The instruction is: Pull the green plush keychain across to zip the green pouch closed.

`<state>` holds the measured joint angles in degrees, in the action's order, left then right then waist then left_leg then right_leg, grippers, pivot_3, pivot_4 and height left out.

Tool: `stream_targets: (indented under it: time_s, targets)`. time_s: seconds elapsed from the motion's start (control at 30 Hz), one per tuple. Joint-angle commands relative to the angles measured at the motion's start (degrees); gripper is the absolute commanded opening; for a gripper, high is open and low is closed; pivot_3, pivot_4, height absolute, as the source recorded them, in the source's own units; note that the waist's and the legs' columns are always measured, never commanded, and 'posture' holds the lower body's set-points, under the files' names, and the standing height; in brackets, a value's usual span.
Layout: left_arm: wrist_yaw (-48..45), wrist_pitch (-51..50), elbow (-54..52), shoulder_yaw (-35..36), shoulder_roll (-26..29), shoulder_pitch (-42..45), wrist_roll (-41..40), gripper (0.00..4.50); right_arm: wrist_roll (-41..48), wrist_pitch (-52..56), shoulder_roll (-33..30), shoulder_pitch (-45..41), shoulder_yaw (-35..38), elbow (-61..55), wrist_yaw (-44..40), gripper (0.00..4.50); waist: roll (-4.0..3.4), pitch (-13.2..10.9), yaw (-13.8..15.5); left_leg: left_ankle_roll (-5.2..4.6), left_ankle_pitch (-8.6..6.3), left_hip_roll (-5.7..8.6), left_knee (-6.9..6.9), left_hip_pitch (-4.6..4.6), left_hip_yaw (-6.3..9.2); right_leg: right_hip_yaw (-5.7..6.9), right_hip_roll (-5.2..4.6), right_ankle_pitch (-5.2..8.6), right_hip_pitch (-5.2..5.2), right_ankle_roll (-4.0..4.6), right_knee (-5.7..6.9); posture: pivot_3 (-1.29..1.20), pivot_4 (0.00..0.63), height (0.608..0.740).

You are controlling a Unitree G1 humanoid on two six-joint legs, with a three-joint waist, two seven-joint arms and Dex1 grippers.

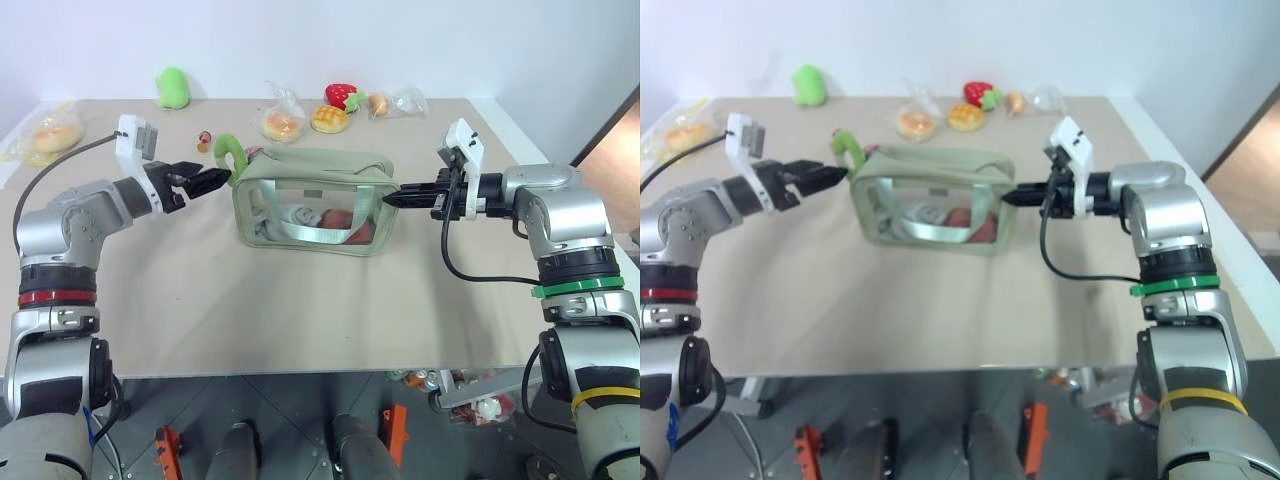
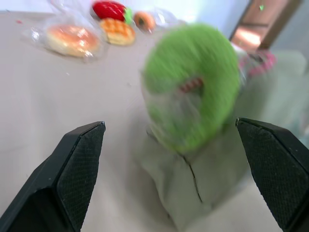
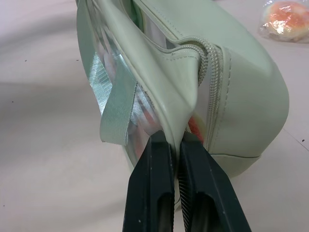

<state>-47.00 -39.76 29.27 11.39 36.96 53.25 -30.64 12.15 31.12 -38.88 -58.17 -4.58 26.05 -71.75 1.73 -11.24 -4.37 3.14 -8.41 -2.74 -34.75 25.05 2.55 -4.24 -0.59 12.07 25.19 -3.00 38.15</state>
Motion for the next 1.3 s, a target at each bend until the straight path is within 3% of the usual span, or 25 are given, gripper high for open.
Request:
stream_targets:
  time_s: [0.03, 0.67, 0.7, 1.07, 1.3]
  targets:
    - [0.6, 1.7, 2.2, 2.3, 0.1, 2.5, 0.2, 4.50, 0.4, -0.6, -0.9, -0.4, 0.8, -1.0, -0.1, 0.03, 0.00, 0.0, 0.0, 0.00, 0.00, 0.00, 0.01, 0.00, 0.00, 0.00, 0.00, 0.00, 0.00, 0.00, 0.00, 0.00, 0.150, 0.740]
    - [1.5, 7.7, 15.7, 1.1, -5.1, 10.6, 5.3, 4.50, 1.0, -0.4, -0.9, 0.6, 1.2, -2.5, 0.6, 0.03, 0.00, 0.0, 0.0, 0.00, 0.00, 0.03, -0.01, 0.00, 0.00, 0.00, 0.00, -0.01, -0.01, -0.03, 0.00, 0.00, 0.150, 0.740]
    - [1.5, 7.9, 16.2, 1.1, -5.0, 10.7, 5.5, 3.96, 1.2, -0.3, -0.9, 0.7, 1.3, -2.6, 0.7, 0.00, 0.00, 0.0, 0.0, 0.00, 0.00, 0.03, 0.01, -0.01, 0.00, -0.01, 0.00, -0.01, -0.01, -0.03, 0.00, 0.00, 0.150, 0.740]
    - [0.0, 7.5, 15.4, 1.5, -5.0, 9.8, 5.6, 0.16, 1.3, -0.8, -0.8, 0.1, 1.0, -1.7, 1.1, 0.00, 0.00, 0.0, 0.0, 0.01, 0.00, 0.03, 0.00, 0.02, 0.01, 0.00, -0.01, -0.01, 0.00, -0.05, 0.01, 0.00, 0.150, 0.740]
    - [-0.3, 6.4, 13.8, 2.0, -4.2, 8.7, 5.2, 0.03, 1.3, -0.9, -0.2, 0.0, 0.8, -1.6, 1.2, 0.00, 0.00, 0.0, 0.0, 0.01, 0.00, 0.03, 0.00, 0.01, 0.01, 0.00, -0.01, -0.01, 0.00, -0.05, 0.01, 0.00, 0.150, 0.740]
